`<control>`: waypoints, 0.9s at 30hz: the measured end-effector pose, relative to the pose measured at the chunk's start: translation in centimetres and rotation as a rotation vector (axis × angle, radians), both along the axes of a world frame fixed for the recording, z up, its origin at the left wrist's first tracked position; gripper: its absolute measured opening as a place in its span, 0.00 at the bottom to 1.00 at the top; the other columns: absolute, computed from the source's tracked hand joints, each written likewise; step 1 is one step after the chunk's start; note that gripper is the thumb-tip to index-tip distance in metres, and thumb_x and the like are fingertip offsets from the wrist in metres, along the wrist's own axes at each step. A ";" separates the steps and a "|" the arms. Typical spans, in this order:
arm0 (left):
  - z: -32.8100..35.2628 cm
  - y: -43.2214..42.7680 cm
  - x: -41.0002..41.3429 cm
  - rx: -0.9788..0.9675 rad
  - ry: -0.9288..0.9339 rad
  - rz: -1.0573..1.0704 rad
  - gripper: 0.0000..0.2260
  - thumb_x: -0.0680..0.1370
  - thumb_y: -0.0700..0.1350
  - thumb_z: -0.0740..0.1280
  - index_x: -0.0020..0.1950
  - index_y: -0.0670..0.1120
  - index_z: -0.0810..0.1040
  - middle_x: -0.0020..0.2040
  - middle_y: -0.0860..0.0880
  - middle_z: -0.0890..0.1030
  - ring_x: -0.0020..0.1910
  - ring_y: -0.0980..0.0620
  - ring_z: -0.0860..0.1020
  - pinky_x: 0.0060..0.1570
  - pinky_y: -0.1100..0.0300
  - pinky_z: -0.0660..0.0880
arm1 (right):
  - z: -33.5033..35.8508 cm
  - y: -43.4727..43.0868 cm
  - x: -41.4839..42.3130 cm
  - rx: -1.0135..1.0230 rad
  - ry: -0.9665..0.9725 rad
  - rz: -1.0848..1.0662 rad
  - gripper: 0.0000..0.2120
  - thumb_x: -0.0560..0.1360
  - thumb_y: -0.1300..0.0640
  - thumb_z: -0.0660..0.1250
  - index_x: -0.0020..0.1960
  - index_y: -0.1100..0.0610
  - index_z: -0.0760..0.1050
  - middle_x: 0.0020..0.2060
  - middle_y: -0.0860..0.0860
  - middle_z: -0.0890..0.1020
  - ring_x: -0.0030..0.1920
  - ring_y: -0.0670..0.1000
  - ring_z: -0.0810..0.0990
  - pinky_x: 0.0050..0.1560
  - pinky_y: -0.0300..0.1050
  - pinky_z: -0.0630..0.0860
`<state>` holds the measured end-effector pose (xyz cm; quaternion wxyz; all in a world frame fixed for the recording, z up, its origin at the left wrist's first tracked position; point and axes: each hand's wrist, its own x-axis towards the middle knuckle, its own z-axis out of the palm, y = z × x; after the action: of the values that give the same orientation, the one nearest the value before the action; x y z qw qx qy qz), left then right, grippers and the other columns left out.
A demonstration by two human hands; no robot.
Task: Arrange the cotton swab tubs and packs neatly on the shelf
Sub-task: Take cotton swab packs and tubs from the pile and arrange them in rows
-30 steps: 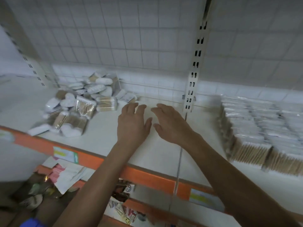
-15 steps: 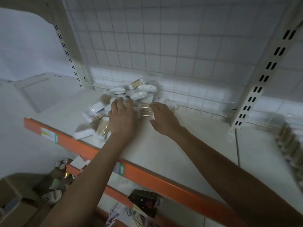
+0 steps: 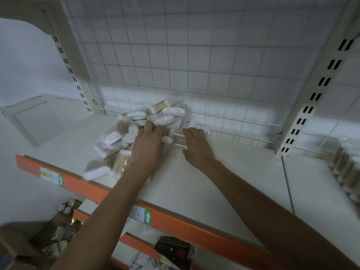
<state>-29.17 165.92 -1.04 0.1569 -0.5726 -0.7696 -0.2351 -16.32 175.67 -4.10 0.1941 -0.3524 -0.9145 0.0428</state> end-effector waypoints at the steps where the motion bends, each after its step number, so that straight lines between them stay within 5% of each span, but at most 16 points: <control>1: 0.3 0.2 0.4 0.028 -0.020 -0.048 0.13 0.65 0.30 0.70 0.49 0.38 0.78 0.48 0.37 0.73 0.41 0.36 0.76 0.37 0.54 0.68 | 0.1 0.1 0.7 -0.018 0.025 -0.015 0.29 0.71 0.60 0.68 0.70 0.61 0.62 0.64 0.56 0.68 0.64 0.58 0.65 0.65 0.45 0.60; 10: 2.4 2.9 7.0 0.157 -0.334 -0.301 0.17 0.69 0.40 0.74 0.57 0.44 0.77 0.52 0.46 0.78 0.47 0.50 0.76 0.46 0.62 0.71 | 2.7 -0.5 11.3 -0.139 0.203 -0.222 0.25 0.69 0.60 0.70 0.64 0.60 0.68 0.59 0.54 0.72 0.61 0.56 0.69 0.60 0.39 0.59; 13: 3.1 3.9 10.0 0.143 -0.520 -0.356 0.17 0.70 0.42 0.75 0.57 0.46 0.77 0.48 0.54 0.78 0.43 0.54 0.76 0.43 0.75 0.69 | 2.9 -0.8 15.5 -0.215 0.159 -0.275 0.24 0.69 0.62 0.69 0.64 0.59 0.69 0.59 0.54 0.73 0.62 0.55 0.69 0.56 0.34 0.57; 16: 3.3 5.2 12.8 0.094 -0.655 -0.406 0.16 0.70 0.43 0.75 0.56 0.49 0.76 0.46 0.59 0.79 0.44 0.54 0.79 0.47 0.68 0.75 | 3.4 -1.3 19.3 -0.313 0.131 -0.300 0.24 0.68 0.62 0.70 0.64 0.60 0.71 0.59 0.56 0.74 0.61 0.55 0.71 0.57 0.36 0.62; 19: 3.5 6.4 15.4 0.089 -0.716 -0.468 0.16 0.70 0.45 0.75 0.55 0.52 0.76 0.48 0.61 0.80 0.46 0.57 0.79 0.47 0.72 0.74 | 4.3 -1.9 22.2 -0.387 0.046 -0.290 0.24 0.69 0.63 0.70 0.64 0.60 0.71 0.59 0.54 0.74 0.61 0.53 0.72 0.56 0.34 0.63; 22: 3.5 7.3 17.9 0.092 -0.777 -0.510 0.17 0.70 0.45 0.76 0.55 0.53 0.76 0.48 0.61 0.80 0.47 0.59 0.79 0.48 0.74 0.73 | 5.0 -2.4 24.2 -0.419 -0.021 -0.272 0.21 0.67 0.65 0.70 0.60 0.62 0.73 0.56 0.54 0.75 0.58 0.53 0.74 0.57 0.42 0.71; 27: 3.1 8.6 21.3 0.100 -0.835 -0.574 0.17 0.69 0.43 0.76 0.54 0.54 0.75 0.47 0.59 0.80 0.46 0.64 0.79 0.50 0.71 0.75 | 5.0 -2.5 26.3 -0.425 -0.054 -0.243 0.24 0.68 0.60 0.71 0.62 0.58 0.70 0.58 0.54 0.73 0.60 0.53 0.72 0.59 0.43 0.68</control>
<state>-7.91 174.51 2.04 -0.2077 -0.6099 -0.5662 -0.5141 9.94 173.14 0.93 0.0947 -0.4937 -0.8408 0.2009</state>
